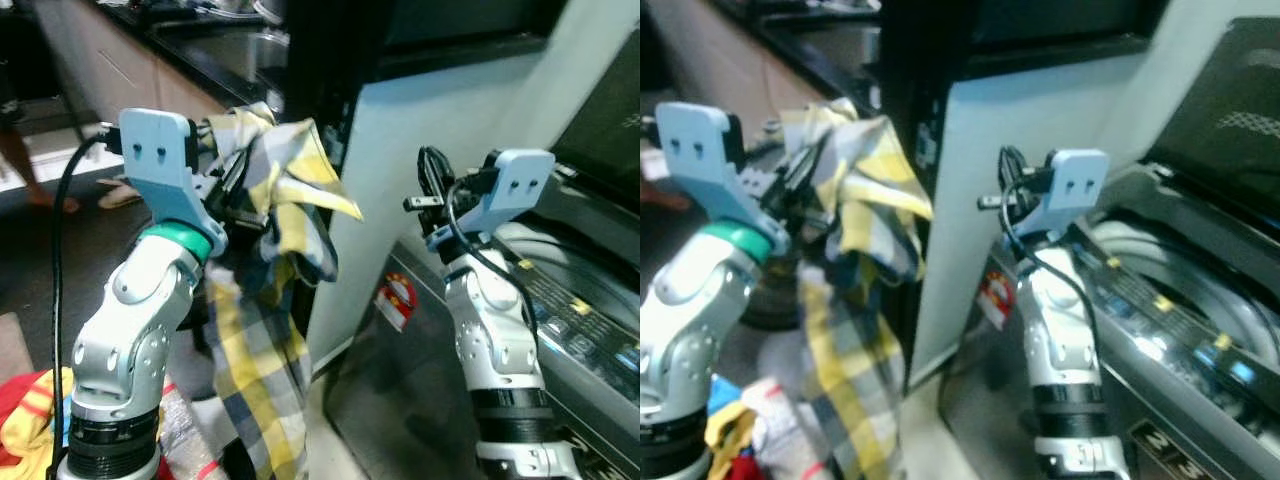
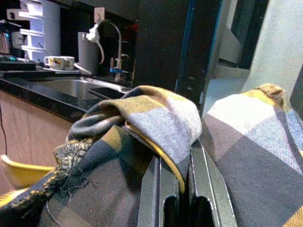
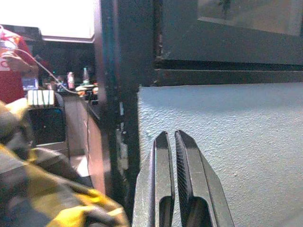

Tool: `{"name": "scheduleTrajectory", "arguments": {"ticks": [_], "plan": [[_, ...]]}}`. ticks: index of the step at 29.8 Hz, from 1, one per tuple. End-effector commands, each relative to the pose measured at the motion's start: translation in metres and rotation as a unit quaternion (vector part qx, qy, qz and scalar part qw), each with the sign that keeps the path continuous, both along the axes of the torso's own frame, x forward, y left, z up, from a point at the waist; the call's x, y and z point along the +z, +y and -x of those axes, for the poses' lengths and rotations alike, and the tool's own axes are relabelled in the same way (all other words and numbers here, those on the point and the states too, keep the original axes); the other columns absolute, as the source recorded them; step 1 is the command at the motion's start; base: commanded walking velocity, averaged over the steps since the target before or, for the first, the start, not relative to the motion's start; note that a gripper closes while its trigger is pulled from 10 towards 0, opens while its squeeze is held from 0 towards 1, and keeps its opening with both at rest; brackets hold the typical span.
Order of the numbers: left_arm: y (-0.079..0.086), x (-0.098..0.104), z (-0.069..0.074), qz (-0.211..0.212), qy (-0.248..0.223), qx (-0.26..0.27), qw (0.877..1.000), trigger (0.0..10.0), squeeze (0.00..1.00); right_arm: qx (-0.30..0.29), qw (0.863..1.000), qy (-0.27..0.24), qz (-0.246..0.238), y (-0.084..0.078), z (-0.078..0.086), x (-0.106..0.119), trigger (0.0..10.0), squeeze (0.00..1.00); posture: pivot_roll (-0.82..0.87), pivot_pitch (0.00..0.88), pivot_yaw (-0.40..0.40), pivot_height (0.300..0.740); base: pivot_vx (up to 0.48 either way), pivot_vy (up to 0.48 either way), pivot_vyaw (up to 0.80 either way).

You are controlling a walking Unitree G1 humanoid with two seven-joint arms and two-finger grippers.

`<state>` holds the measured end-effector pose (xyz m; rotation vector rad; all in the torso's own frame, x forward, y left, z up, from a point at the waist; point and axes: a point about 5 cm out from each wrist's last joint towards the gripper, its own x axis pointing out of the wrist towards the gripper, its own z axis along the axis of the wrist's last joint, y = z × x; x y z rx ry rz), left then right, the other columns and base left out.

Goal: Clothes washing

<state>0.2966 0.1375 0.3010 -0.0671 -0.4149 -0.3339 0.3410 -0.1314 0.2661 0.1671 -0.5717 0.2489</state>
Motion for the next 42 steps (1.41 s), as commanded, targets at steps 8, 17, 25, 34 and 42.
{"name": "scheduleTrajectory", "arguments": {"ticks": [8,17,25,34,42], "plan": [[-0.0029,0.0054,0.0031,0.001,-0.019,-0.005,1.0,10.0,0.0,-0.006,1.0,0.007,0.001,-0.0029,0.0001,-0.0017,10.0,0.0,0.07,0.0,-0.036,0.731,0.0,0.0,-0.8],[-0.0031,0.0049,0.0031,0.0,-0.018,-0.006,1.0,10.0,0.0,-0.008,1.0,0.009,0.0,-0.0034,-0.0002,-0.002,10.0,0.0,0.07,0.0,-0.033,0.731,0.0,0.0,-0.8],[-0.0035,0.0044,0.0031,-0.001,-0.017,-0.007,1.0,10.0,0.0,-0.008,1.0,0.008,0.0,-0.0038,0.0001,-0.0018,10.0,0.0,0.07,0.0,-0.032,0.731,0.0,0.0,-0.8],[-0.0028,0.0051,0.0021,0.0,-0.019,-0.004,1.0,10.0,0.0,-0.006,0.999,0.01,-0.04,-0.008,-0.0014,0.0039,10.0,0.0,0.07,0.0,-0.032,0.731,0.0,0.0,-0.8],[-0.0027,0.0051,0.0021,0.001,-0.018,-0.003,1.0,10.0,0.0,-0.008,0.998,0.015,-0.065,-0.0125,-0.0024,0.0046,10.0,0.0,0.07,0.0,-0.032,0.731,0.0,0.0,-0.8]]}}
